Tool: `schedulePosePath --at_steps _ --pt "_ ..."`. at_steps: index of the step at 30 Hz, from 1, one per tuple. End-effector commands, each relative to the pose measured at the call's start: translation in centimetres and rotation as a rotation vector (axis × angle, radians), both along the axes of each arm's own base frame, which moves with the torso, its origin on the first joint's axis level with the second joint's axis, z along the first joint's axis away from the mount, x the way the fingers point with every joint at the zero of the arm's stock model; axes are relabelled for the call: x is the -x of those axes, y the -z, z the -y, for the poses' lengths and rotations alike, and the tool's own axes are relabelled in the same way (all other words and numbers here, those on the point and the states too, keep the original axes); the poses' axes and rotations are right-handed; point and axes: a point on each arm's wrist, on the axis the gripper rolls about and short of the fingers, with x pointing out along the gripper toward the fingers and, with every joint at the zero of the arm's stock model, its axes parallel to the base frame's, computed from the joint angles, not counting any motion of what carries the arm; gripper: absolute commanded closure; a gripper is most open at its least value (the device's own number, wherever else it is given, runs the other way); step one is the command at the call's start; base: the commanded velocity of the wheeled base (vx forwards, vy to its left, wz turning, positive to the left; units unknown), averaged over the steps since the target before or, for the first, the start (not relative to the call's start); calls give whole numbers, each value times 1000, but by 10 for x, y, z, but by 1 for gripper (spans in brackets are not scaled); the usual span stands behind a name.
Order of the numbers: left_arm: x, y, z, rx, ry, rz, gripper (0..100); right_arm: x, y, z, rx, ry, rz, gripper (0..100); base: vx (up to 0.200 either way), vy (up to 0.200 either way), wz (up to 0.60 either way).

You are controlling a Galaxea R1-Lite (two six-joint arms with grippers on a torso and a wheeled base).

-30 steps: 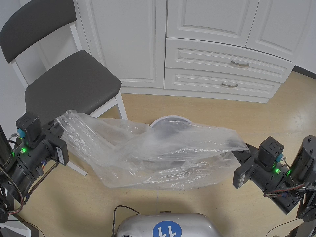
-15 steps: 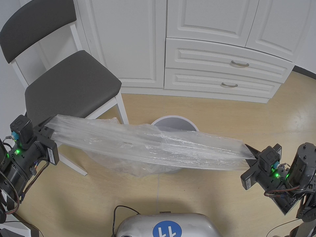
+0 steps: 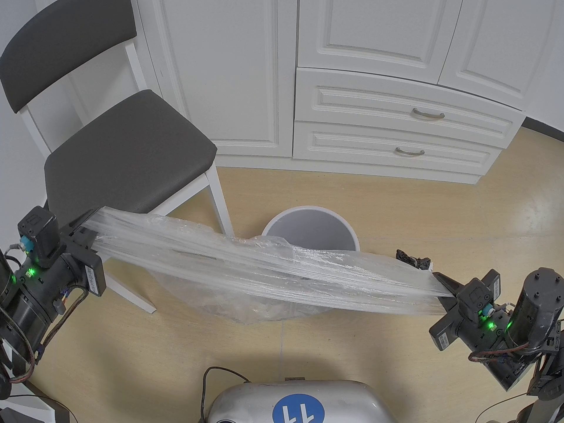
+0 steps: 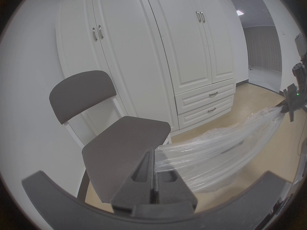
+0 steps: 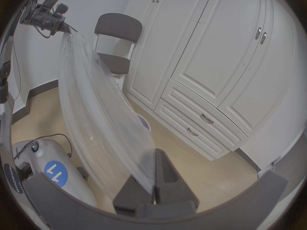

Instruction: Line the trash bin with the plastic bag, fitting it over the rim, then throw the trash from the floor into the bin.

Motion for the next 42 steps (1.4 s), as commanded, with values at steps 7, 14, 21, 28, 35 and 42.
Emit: schedulePosePath --at_steps 7,14,21,28,35,42 --pt "1 0 0 -7 -1 6 100 0 1 0 3 3 -2 100 0 0 0" --pt "1 2 0 -16 4 0 100 0 2 0 9 2 -9 100 0 0 0" --pt "0 6 2 -24 11 -18 100 -2 2 -3 2 1 -9 100 0 0 0" --pt "-1 8 4 -29 35 -26 100 -5 -3 -6 -26 -3 9 100 0 0 0" --pt "1 9 11 -28 124 -28 100 -6 -6 -6 -52 -7 33 100 0 0 0" --pt "2 7 12 -20 131 -19 100 -7 -5 -8 -50 -10 30 100 0 0 0"
